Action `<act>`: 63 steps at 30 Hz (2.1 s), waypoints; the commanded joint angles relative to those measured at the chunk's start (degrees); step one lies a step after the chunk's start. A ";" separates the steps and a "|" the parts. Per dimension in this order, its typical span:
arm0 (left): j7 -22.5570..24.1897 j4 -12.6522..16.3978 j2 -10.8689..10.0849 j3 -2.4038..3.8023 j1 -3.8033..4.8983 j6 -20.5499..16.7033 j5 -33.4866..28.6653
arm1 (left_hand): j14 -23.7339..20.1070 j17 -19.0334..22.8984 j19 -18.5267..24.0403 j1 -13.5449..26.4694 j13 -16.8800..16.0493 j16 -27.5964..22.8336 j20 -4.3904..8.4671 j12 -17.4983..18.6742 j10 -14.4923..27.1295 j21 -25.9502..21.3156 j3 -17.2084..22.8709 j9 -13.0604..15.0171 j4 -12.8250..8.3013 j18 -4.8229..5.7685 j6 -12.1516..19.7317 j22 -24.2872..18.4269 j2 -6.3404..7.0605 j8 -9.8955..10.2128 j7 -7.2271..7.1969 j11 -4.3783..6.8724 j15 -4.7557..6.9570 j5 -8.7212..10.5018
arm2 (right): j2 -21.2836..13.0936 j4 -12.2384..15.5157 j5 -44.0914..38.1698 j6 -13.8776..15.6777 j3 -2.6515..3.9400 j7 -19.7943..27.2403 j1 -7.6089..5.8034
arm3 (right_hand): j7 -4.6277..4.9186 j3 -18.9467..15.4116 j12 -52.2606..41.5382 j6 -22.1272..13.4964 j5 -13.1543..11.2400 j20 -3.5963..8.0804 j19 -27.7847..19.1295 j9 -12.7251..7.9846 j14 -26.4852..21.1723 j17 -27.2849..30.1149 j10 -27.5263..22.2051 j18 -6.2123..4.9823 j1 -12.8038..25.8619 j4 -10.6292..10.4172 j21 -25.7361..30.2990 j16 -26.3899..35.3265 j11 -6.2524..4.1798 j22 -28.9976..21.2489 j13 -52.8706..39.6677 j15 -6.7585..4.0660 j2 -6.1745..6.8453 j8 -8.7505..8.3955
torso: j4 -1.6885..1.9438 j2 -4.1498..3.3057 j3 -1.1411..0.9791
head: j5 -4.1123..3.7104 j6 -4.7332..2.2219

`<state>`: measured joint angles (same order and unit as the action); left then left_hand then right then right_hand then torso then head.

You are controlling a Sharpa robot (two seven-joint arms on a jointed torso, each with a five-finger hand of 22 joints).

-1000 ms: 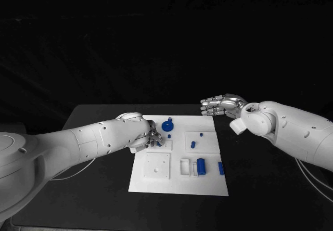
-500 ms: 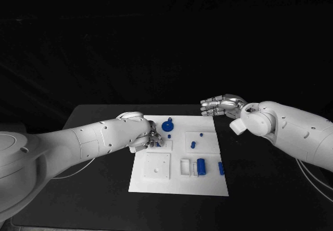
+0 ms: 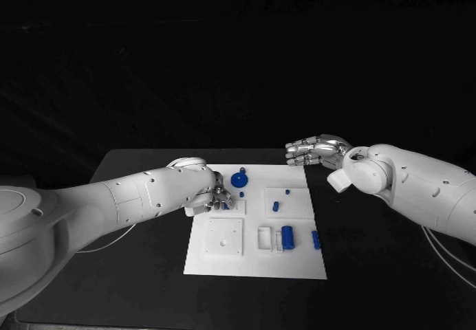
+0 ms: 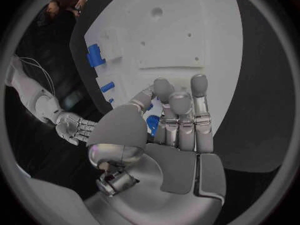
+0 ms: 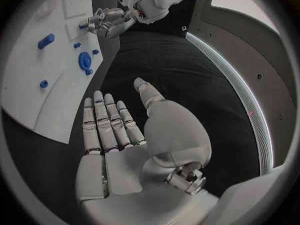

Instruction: Assemble the parts on the task board

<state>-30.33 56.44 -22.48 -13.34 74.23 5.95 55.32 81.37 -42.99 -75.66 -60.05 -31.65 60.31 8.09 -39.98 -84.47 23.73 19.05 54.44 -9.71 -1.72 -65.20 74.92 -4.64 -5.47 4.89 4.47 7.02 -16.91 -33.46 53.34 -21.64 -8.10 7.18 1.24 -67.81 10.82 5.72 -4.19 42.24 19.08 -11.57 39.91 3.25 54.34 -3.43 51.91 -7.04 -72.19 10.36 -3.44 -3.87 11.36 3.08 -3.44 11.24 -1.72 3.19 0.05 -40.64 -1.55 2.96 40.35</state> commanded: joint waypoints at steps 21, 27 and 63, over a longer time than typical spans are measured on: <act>0.88 -1.38 1.68 -0.06 -0.09 1.18 -0.38 | -0.01 0.03 -0.05 1.16 0.27 0.17 -0.24 -0.49 -2.12 -0.07 -3.18 11.96 3.53 0.70 -9.16 0.88 0.44 -0.55 -7.77 0.92 0.05 3.42 | 0.16 0.03 -0.84 -1.75 0.01 0.26 0.17 | -0.10 -0.40 0.00 -0.06 -0.20 -0.17 -0.45 -0.07 -0.56 -0.05 -0.15 0.00 -0.15 0.24 0.33 0.12 0.04 -0.07 0.07 0.01 0.23 -0.11 | 0.06 0.08 0.05 | -0.07 0.08; 1.05 -1.61 1.86 -0.07 -0.09 1.28 -0.41 | -0.02 0.10 -0.09 1.87 0.37 0.12 -0.19 -0.51 -2.12 -0.18 -4.36 11.92 5.03 0.80 -9.30 0.89 1.62 -0.42 -7.87 0.97 0.09 3.62 | 0.19 0.04 -0.87 -1.98 0.01 0.13 0.17 | -0.08 -1.63 -0.03 -0.19 0.35 -0.20 -0.65 -0.07 -0.66 -0.05 -0.27 0.01 -0.02 -0.16 0.32 0.11 0.08 -0.08 0.07 0.04 0.36 -0.12 | 0.07 0.08 0.02 | -0.10 0.08; 1.00 -2.10 0.81 -0.07 -0.12 0.50 -0.41 | -0.06 0.20 -0.16 1.29 0.55 0.05 -0.14 -0.54 -2.12 -0.45 -6.48 11.78 6.94 0.88 -9.59 0.90 3.21 -0.17 -7.93 0.99 0.13 6.68 | -0.01 0.00 -0.86 -1.93 0.01 0.21 0.35 | -0.04 -2.69 -0.05 -0.14 0.83 -0.21 -0.52 -0.06 -0.69 -0.05 -0.27 0.01 0.05 -0.47 0.31 0.11 0.08 -0.07 0.07 0.06 0.35 -0.10 | 0.09 0.08 0.07 | -0.30 0.11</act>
<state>-29.82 54.22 -21.62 -13.41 74.14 6.49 55.16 81.37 -42.85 -75.66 -58.66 -31.15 60.30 8.09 -40.19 -84.02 23.49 12.80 66.20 -2.64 -1.75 -74.72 74.92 -1.65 -5.97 -3.20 5.54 6.86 -10.28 -33.47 53.31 -22.14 -8.94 7.18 1.08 -67.51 10.74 3.49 -4.19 42.32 19.75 -11.78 39.71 3.25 53.89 -3.43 51.91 -7.04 -72.19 9.88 -3.44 -3.87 11.36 3.09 -3.44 11.29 -1.72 3.19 0.11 -40.55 -1.51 2.66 40.46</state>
